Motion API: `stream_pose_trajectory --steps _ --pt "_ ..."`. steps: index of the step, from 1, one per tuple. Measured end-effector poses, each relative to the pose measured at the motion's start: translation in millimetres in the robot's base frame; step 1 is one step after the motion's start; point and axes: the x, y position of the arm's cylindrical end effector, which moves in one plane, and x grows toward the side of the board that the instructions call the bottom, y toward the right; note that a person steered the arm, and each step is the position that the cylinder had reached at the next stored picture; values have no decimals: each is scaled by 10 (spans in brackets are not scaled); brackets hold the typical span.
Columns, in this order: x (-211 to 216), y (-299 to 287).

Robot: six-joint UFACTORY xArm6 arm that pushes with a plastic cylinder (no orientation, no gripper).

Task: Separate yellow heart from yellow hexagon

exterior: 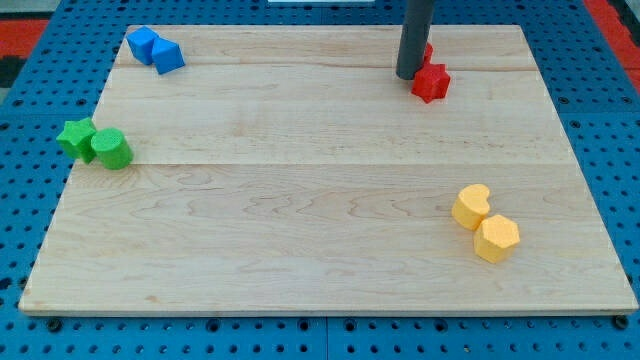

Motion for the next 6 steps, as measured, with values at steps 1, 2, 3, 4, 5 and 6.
stream_pose_trajectory --steps 1,2,3,4,5,6 --pt "-240 86" --pt "-364 104" --pt "-262 -210" --pt "364 -239" --pt "964 -82" --pt "1664 -40"
